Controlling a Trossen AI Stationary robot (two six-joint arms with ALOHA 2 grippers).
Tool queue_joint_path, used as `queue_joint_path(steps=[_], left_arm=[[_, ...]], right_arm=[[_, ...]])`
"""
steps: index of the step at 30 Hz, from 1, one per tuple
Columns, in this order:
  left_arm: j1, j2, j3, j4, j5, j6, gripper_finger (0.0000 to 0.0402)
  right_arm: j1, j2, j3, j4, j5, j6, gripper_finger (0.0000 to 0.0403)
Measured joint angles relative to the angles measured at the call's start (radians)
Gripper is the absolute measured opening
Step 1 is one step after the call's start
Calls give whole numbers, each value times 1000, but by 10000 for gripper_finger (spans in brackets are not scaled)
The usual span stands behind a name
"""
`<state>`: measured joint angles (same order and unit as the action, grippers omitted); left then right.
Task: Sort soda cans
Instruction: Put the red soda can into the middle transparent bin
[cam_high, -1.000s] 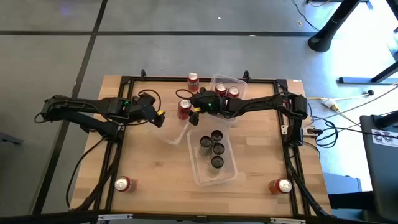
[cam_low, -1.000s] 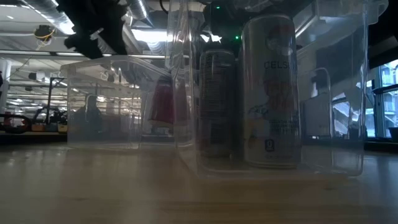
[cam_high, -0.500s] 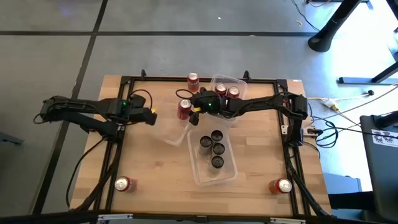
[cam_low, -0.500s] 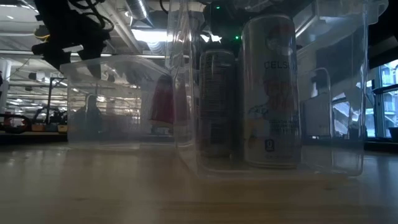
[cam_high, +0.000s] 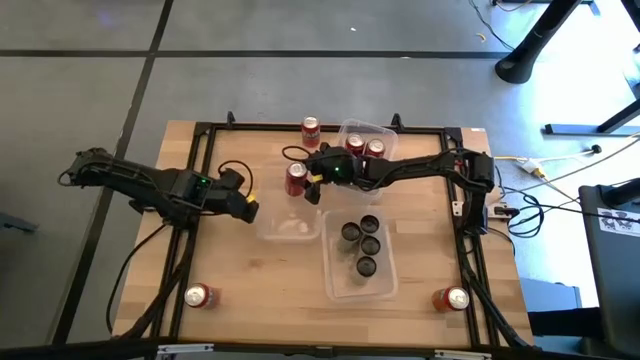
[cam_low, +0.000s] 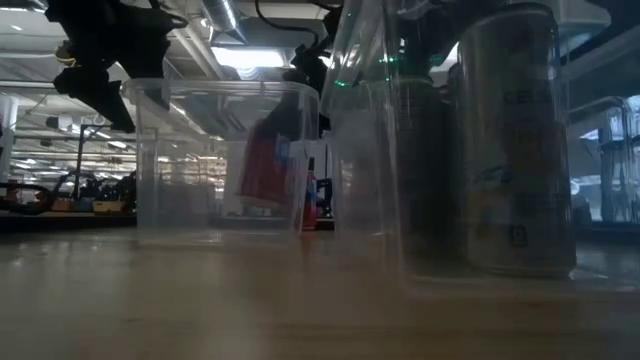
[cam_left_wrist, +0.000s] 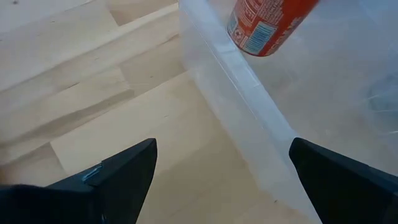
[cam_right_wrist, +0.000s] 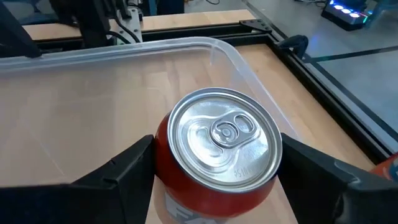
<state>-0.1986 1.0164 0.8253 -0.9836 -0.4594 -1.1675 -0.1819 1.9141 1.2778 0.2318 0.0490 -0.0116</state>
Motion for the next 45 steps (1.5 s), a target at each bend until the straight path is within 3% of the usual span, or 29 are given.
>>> queue_joint_path(steps=[8, 19, 34, 45], left_arm=[[3, 0, 0, 4, -21, 0, 363], [3, 0, -1, 7, -34, 1, 363], [3, 0, 0, 9, -40, 17, 363], [4, 0, 0, 8, -41, 16, 363]], right_arm=[[26, 80, 25, 178, -33, 7, 280], [39, 224, 234, -13, 67, -41, 280], [45, 226, 237, -98, 83, -60, 281], [46, 229, 234, -90, 98, -43, 339]])
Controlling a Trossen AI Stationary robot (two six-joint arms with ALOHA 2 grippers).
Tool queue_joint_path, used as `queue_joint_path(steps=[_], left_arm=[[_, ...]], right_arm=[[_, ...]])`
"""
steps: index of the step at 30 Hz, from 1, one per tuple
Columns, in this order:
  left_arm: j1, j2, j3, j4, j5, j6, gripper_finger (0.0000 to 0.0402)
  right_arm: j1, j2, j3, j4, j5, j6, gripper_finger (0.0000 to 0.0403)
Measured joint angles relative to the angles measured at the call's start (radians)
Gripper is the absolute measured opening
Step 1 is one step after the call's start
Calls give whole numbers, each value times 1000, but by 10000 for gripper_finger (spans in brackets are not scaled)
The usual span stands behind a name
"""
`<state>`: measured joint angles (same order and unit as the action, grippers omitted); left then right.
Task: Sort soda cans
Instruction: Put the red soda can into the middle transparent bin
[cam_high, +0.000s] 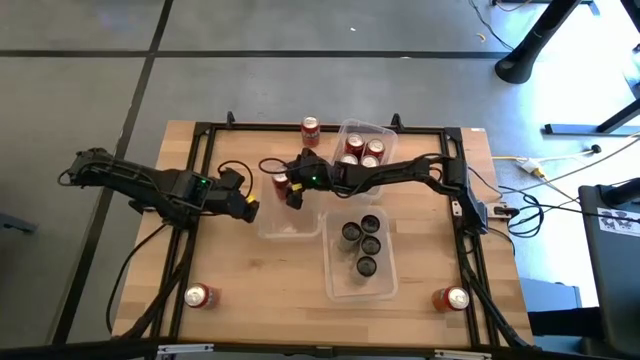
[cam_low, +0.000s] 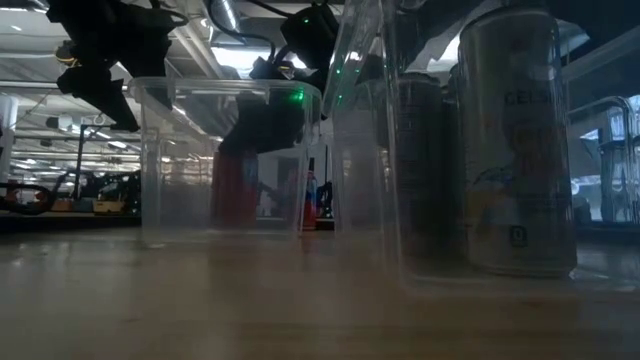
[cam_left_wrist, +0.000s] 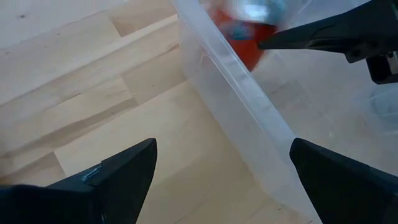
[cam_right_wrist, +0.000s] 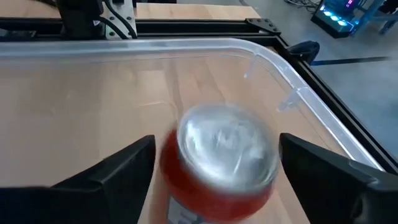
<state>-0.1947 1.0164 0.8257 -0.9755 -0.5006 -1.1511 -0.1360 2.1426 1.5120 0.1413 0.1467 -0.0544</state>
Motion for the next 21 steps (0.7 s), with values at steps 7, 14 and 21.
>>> queue_joint_path(steps=[7, 14, 21], left_arm=[[0, 0, 0, 0, 0, 5, 363], [0, 0, 0, 1, 1, 17, 363], [0, -2, 0, 1, 3, 58, 363]], right_arm=[[0, 0, -1, 0, -6, -1, 350], [-1, -9, -3, 25, -8, -1, 350], [12, -111, -10, -51, -15, -7, 350]])
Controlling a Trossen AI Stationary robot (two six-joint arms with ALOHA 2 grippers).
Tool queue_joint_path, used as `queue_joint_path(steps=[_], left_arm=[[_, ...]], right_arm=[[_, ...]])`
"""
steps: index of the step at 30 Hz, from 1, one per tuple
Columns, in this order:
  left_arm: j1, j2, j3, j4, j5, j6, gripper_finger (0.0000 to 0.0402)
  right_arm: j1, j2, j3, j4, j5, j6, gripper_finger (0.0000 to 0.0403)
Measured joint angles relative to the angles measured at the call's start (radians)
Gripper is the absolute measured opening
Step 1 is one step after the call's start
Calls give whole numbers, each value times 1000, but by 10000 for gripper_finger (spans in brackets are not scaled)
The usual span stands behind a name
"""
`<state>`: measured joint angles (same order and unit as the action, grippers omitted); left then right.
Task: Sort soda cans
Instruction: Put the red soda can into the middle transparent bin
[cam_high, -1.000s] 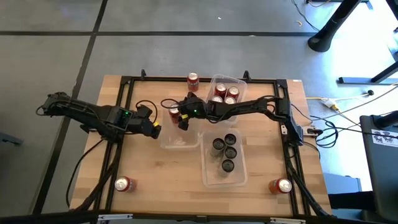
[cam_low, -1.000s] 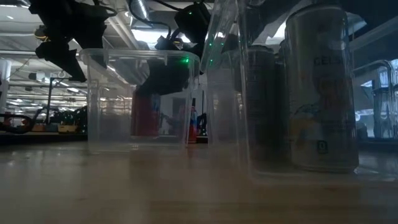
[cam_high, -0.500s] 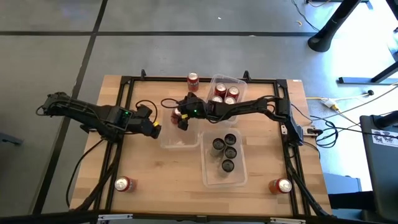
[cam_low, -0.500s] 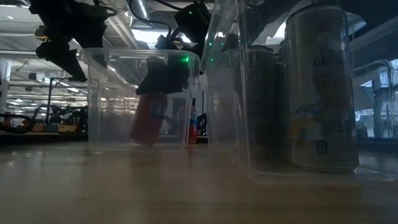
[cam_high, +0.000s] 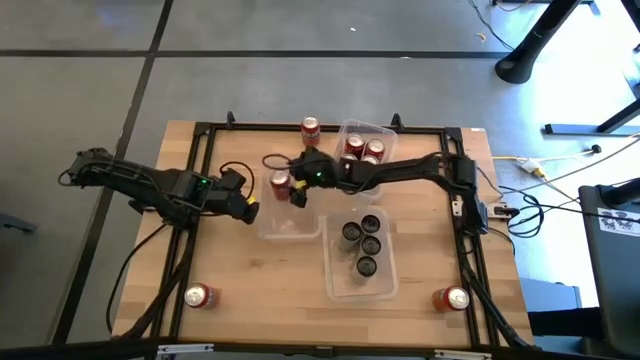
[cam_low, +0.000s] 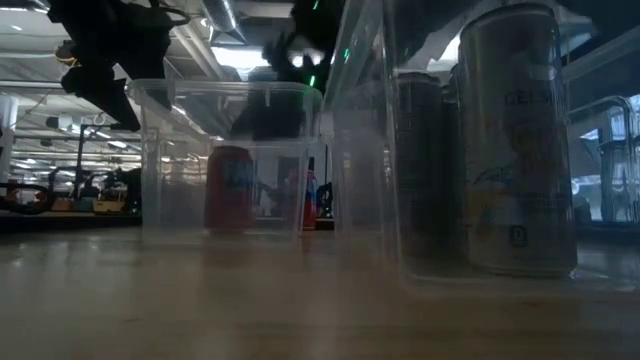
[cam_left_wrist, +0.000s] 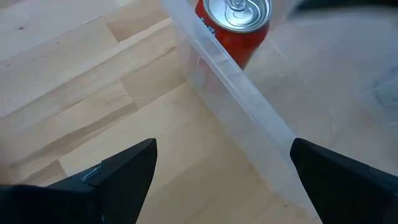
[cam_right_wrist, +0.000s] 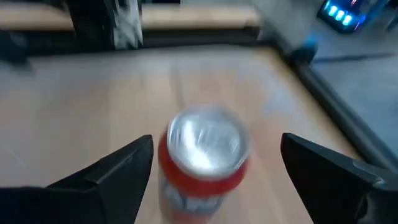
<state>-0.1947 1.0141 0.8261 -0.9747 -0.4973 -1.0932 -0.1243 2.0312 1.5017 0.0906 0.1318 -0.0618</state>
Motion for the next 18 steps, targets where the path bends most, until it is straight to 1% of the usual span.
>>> queue_joint_path(steps=[2, 7, 10, 13, 15, 18], left_arm=[[0, -5, 3, -4, 2, 10, 363], [-8, -29, 36, -15, 51, 66, 363], [-20, -50, 63, -11, 51, 114, 363], [-42, -55, 89, -7, 45, 179, 363], [-66, -58, 99, 30, 45, 242, 363], [-115, -55, 100, 157, 36, 357, 363]], right_arm=[[11, -60, 3, -33, 2, -10, 350], [45, -175, 5, -152, 3, -78, 350], [71, -255, 4, -202, 4, -98, 351], [101, -333, 6, -297, 5, -102, 351], [124, -377, 6, -387, 5, -105, 351], [165, -445, 6, -543, 6, -105, 351]])
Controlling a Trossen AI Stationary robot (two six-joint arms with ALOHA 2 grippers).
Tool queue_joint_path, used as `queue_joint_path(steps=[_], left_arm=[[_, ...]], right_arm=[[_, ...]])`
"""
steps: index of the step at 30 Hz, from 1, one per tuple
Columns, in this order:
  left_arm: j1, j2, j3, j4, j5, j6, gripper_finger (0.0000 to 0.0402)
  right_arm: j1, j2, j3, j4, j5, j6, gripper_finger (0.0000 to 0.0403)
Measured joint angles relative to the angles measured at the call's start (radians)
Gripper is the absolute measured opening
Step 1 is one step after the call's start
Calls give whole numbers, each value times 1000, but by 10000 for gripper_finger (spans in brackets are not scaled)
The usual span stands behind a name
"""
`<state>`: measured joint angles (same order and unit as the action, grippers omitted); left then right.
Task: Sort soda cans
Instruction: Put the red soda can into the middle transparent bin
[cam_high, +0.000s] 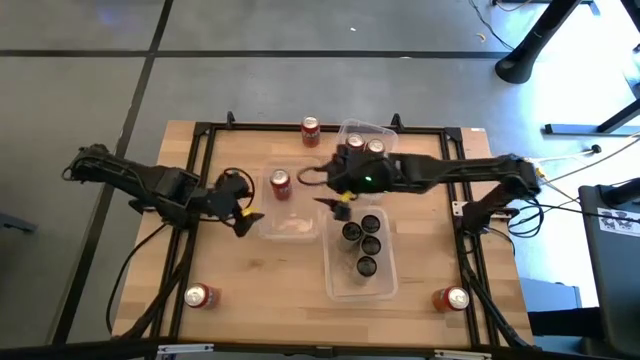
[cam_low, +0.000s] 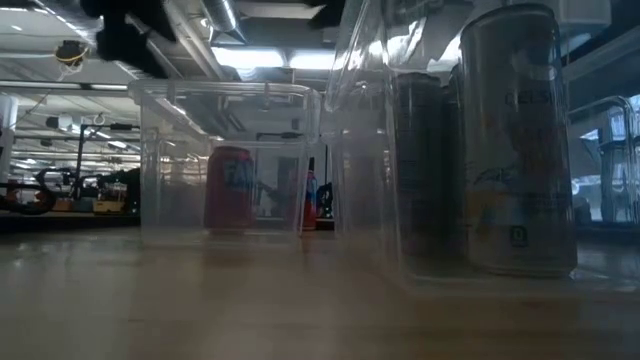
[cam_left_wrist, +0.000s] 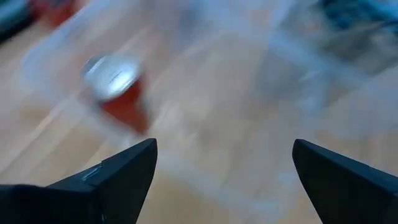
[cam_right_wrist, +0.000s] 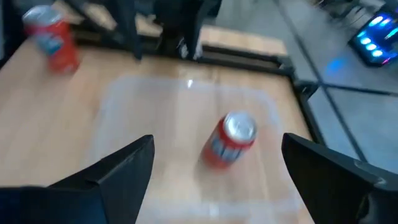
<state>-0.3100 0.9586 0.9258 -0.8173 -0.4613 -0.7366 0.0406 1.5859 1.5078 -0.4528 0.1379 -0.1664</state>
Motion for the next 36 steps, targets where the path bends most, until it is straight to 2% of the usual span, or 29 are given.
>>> queue_joint_path(steps=[7, 12, 17, 21, 23, 26, 29, 31, 34, 36], left_arm=[[-90, 26, -36, 415, -40, 271, 363], [-76, 45, -36, 659, -41, 465, 363], [-84, 61, -36, 730, -43, 581, 382], [-108, 95, 2, 699, -43, 585, 397], [-127, 111, 37, 643, -43, 577, 396], [-178, 120, 104, 449, -38, 503, 399], [-240, 113, 154, 251, -16, 334, 397], [-283, 104, 177, 160, 37, 205, 397], [-334, 90, 183, 151, 133, 13, 399], [-369, 88, 183, 172, 157, -77, 399]], right_arm=[[139, -102, 1, -333, 11, 93, 351], [256, -119, 1, -454, 102, 196, 351], [362, -119, 0, -536, 262, 282, 351], [421, -119, -36, -562, 382, 347, 351], [441, -119, -63, -569, 424, 377, 351], [455, -119, -115, -569, 455, 425, 351], [459, -119, -165, -569, 457, 480, 351], [459, -119, -197, -568, 457, 511, 351], [457, -119, -236, -557, 464, 547, 351], [457, -119, -253, -543, 477, 555, 351]])
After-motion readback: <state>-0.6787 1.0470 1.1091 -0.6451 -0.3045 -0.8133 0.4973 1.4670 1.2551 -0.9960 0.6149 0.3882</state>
